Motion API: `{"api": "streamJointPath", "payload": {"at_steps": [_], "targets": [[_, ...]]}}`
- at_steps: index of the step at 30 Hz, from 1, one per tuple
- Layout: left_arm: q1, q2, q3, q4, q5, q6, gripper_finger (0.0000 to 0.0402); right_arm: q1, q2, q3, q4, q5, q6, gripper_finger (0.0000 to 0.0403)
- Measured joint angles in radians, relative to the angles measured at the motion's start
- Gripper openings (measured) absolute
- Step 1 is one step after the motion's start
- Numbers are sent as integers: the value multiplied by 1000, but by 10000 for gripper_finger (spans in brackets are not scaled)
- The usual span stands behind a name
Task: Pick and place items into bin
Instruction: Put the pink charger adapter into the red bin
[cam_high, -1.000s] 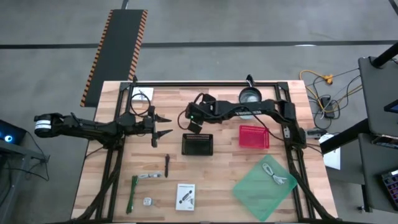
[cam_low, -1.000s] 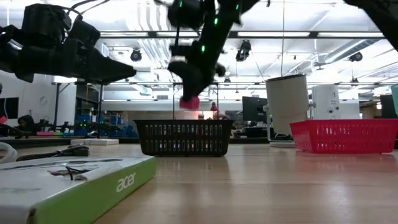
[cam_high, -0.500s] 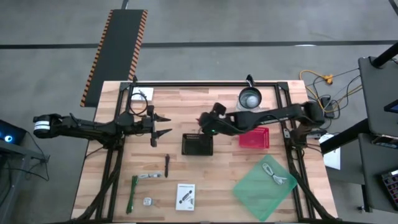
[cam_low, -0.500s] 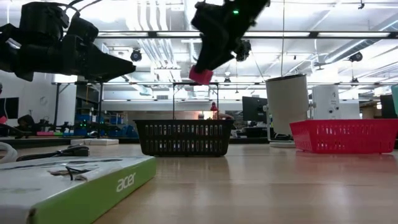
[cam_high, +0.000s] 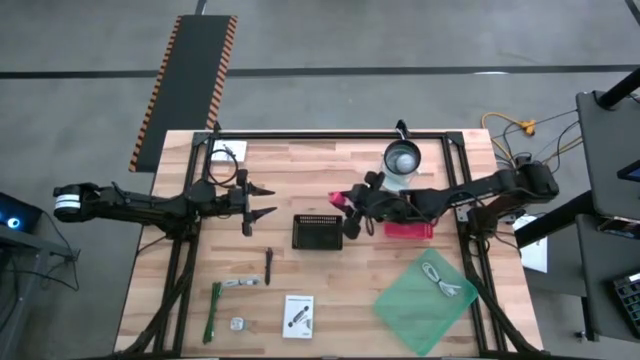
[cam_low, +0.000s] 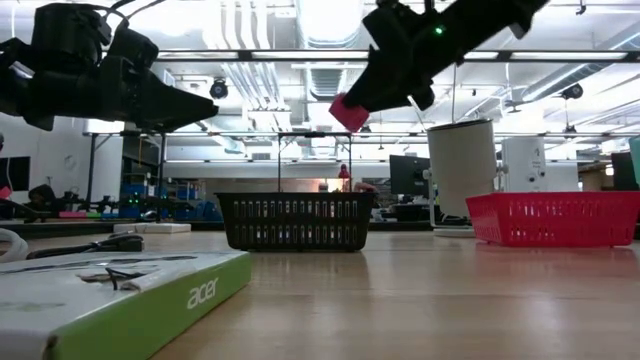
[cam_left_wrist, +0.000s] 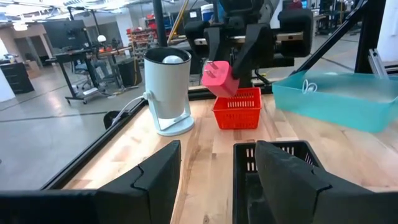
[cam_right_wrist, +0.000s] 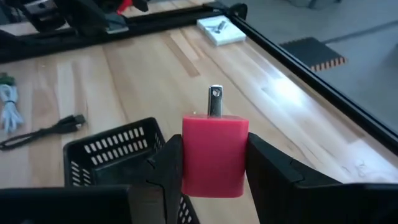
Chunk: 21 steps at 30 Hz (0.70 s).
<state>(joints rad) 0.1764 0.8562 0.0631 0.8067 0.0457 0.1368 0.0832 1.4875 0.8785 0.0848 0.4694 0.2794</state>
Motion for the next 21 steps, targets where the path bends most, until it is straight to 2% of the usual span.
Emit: {"api": "streamJointPath", "payload": {"at_steps": [4, 21], "targets": [[0, -3, -2, 1, 0, 0, 192, 9, -12, -52, 57, -1, -1, 128], [0, -11, 3, 2, 0, 7, 192, 44, -15, -66, -1, -6, 13, 128]]}}
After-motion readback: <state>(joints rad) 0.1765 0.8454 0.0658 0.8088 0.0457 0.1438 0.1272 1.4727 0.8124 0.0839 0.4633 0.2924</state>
